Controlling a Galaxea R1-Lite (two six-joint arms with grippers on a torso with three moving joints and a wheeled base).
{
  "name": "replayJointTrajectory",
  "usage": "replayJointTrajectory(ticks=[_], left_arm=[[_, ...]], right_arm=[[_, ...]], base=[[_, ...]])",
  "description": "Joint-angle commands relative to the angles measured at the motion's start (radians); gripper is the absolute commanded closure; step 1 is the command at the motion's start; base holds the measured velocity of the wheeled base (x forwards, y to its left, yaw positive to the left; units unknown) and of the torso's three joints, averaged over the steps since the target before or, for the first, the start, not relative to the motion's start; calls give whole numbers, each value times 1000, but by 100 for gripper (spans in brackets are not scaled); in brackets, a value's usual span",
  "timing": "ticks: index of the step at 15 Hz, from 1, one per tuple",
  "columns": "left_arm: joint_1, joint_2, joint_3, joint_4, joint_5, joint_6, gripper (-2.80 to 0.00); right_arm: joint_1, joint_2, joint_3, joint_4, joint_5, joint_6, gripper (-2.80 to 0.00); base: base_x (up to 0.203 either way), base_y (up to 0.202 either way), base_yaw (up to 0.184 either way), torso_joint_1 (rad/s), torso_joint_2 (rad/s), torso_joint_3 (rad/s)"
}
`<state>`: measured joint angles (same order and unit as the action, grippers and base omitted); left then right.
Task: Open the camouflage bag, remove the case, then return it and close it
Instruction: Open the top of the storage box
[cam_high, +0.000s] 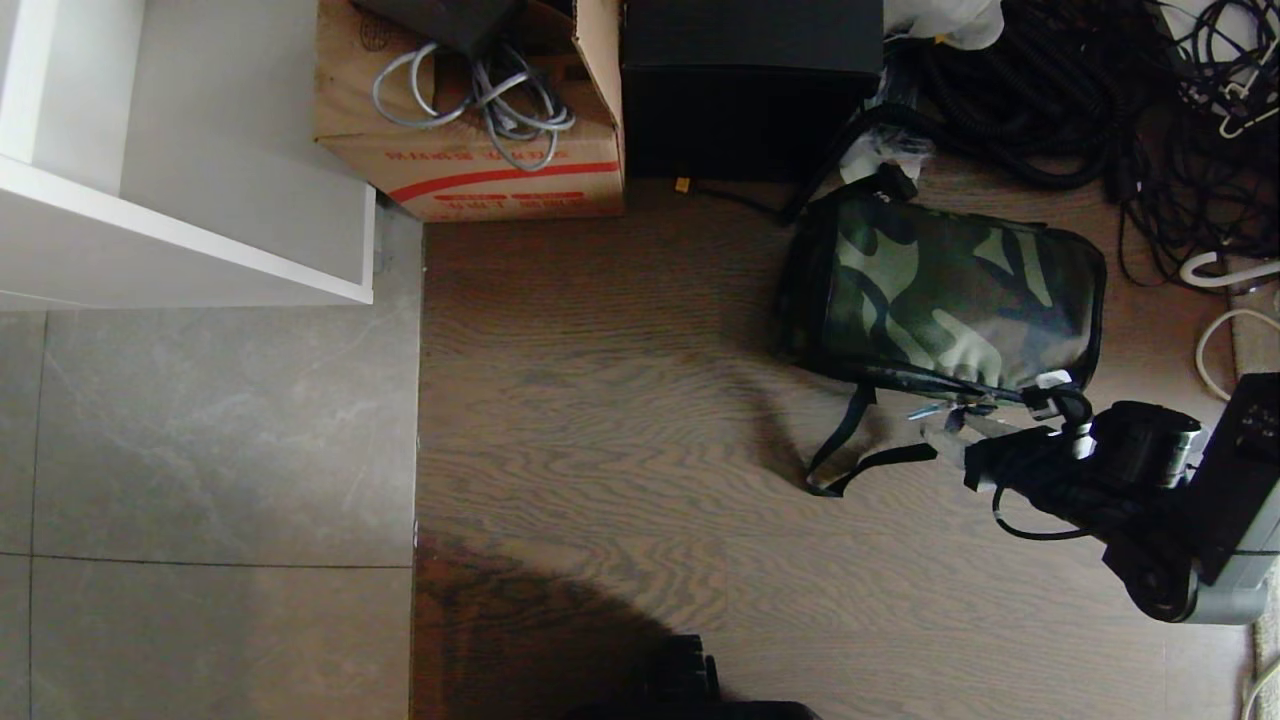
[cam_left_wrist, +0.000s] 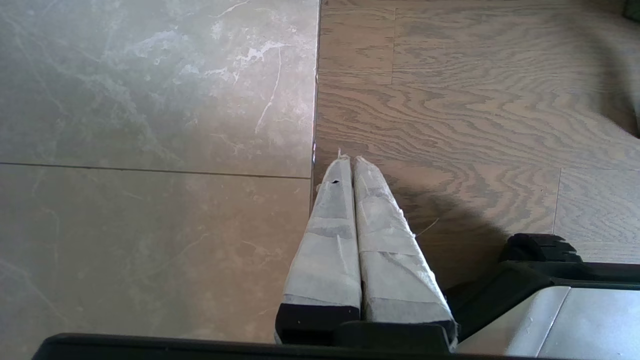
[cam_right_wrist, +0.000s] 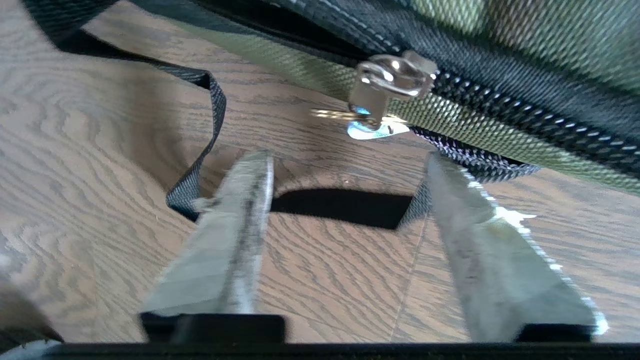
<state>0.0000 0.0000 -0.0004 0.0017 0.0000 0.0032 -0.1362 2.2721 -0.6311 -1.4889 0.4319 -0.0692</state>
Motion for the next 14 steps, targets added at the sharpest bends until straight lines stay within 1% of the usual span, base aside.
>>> replayJointTrajectory(ticks=[1, 2, 3, 5, 10, 11, 12, 13, 14], left_arm=[[0, 0, 0, 0, 0, 0, 0], [0, 0, 0, 0, 0, 0, 0], [0, 0, 0, 0, 0, 0, 0], [0, 0, 0, 0, 0, 0, 0], [0, 0, 0, 0, 0, 0, 0], [0, 0, 0, 0, 0, 0, 0], [0, 0, 0, 0, 0, 0, 0], [0, 0, 0, 0, 0, 0, 0], [0, 0, 0, 0, 0, 0, 0]], right_arm=[[0, 21, -18, -10, 2, 46, -280], [2, 19, -32, -11, 2, 108, -280], [3, 20, -48, -23, 2, 149, -280], [3, 15, -55, -41, 3, 164, -280], [3, 29, -43, -41, 3, 168, -280], [3, 39, -45, -41, 4, 183, -280], [4, 46, -55, -41, 5, 224, -280], [11, 47, -79, -41, 5, 257, -280], [18, 52, -114, -41, 5, 271, -280]], base=[[0, 0, 0, 0, 0, 0], [0, 0, 0, 0, 0, 0], [0, 0, 0, 0, 0, 0], [0, 0, 0, 0, 0, 0], [0, 0, 0, 0, 0, 0], [0, 0, 0, 0, 0, 0], [0, 0, 0, 0, 0, 0], [0, 0, 0, 0, 0, 0], [0, 0, 0, 0, 0, 0]])
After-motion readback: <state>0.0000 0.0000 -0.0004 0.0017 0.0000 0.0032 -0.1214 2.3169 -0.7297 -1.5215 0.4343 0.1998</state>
